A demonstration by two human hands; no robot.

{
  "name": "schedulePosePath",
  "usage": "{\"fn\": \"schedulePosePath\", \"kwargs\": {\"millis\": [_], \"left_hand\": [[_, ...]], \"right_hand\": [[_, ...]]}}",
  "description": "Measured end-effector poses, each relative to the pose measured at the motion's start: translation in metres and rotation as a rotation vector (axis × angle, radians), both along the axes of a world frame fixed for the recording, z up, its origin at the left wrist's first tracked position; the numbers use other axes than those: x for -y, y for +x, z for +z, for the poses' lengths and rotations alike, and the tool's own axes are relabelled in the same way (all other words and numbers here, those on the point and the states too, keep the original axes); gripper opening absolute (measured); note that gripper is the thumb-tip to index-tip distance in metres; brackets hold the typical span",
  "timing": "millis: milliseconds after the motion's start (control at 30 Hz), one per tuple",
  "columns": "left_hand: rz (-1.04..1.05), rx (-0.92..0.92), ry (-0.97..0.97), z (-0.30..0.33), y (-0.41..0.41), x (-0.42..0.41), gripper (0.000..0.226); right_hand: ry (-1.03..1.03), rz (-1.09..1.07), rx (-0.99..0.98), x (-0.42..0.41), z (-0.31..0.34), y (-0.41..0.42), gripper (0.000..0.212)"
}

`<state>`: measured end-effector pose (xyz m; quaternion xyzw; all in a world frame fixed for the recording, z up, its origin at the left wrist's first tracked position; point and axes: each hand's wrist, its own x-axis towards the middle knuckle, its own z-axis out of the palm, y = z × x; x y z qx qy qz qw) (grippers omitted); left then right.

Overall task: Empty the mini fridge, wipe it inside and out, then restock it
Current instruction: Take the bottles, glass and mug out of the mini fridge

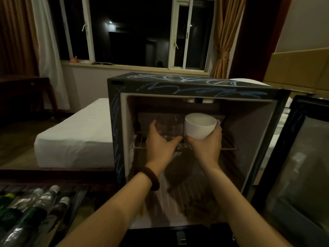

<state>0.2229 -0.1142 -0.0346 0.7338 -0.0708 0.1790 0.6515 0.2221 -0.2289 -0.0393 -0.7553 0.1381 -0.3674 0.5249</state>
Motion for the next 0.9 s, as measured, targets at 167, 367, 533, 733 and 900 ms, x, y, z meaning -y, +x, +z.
{"fn": "schedulePosePath", "kwargs": {"millis": [167, 367, 533, 733, 900], "left_hand": [[-0.025, 0.023, -0.043, -0.011, -0.041, -0.021, 0.093], [0.006, 0.079, 0.030, -0.013, -0.088, -0.061, 0.090], [0.072, 0.171, 0.046, -0.006, -0.124, -0.114, 0.077], [0.272, 0.201, 0.097, -0.012, -0.142, -0.195, 0.079], [0.372, 0.175, 0.123, -0.024, -0.149, -0.262, 0.080]], "right_hand": [[0.025, 0.049, 0.023, -0.019, -0.004, -0.048, 0.106], [-0.019, 0.082, 0.039, -0.051, -0.005, -0.106, 0.105], [-0.043, 0.201, 0.058, -0.098, 0.004, -0.145, 0.105], [-0.025, 0.385, 0.050, -0.173, -0.005, -0.158, 0.098], [-0.029, 0.507, 0.003, -0.235, -0.021, -0.146, 0.103]]}}
